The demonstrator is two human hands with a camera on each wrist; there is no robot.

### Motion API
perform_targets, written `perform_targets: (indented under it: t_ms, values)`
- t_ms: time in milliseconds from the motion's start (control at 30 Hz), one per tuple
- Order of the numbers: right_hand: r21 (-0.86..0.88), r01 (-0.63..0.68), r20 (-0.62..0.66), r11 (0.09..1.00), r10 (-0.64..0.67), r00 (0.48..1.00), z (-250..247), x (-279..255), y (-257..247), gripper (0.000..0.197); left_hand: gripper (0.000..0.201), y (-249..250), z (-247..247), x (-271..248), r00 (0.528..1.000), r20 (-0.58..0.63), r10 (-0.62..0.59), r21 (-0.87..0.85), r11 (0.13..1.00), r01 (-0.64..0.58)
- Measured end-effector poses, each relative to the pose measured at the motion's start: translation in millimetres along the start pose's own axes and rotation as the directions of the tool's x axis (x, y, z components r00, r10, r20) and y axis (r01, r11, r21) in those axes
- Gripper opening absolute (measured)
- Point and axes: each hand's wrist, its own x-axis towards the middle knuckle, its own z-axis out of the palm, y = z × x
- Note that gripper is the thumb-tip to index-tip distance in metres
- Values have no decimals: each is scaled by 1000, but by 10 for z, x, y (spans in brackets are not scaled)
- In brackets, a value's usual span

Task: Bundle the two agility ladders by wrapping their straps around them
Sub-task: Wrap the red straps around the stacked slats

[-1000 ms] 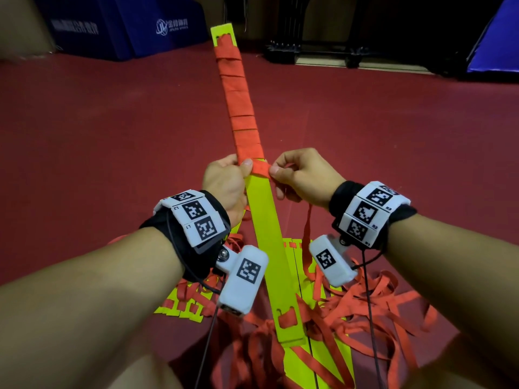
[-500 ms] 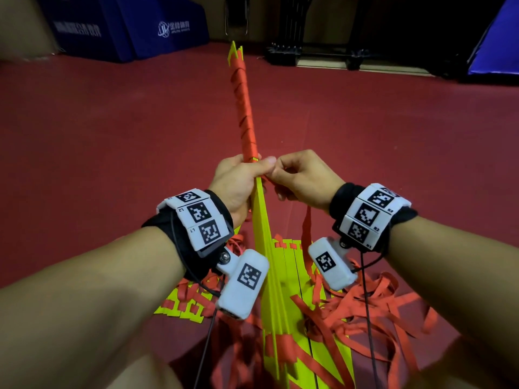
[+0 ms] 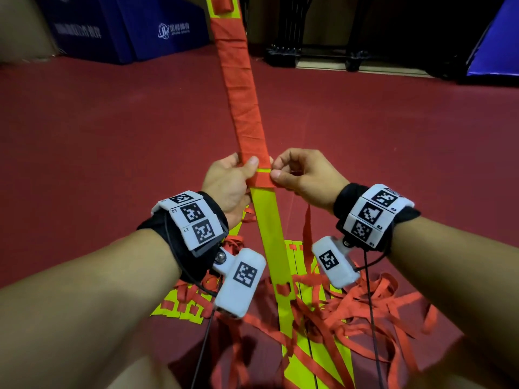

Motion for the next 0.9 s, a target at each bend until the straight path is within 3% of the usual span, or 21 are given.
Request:
perform_targets:
  t_ms: [67, 300, 500, 733, 900]
  values:
    - [-35, 5, 0, 999, -5, 1000, -7, -2, 10, 5, 19, 8, -5, 1, 1000, -22, 10, -21, 1000, -11]
    - [-128, 87, -46, 988, -93, 995, 12, 21, 25, 20, 7, 12, -24, 36, 996, -85, -28, -53, 998, 24]
    - [-171, 59, -61, 983, -71, 996, 34, 32, 47, 22, 12, -20, -39, 80, 990, -128, -62, -70, 996, 53]
    - [-137, 75, 17, 988, -73, 997, 30, 10, 14, 25, 10, -30, -54, 67, 985, -164, -52, -90, 995, 38]
    - [-53, 196, -17, 979, -197, 980, 49, -28, -62, 21, 5, -44, -15, 11, 992, -123, -11, -2, 1000, 11]
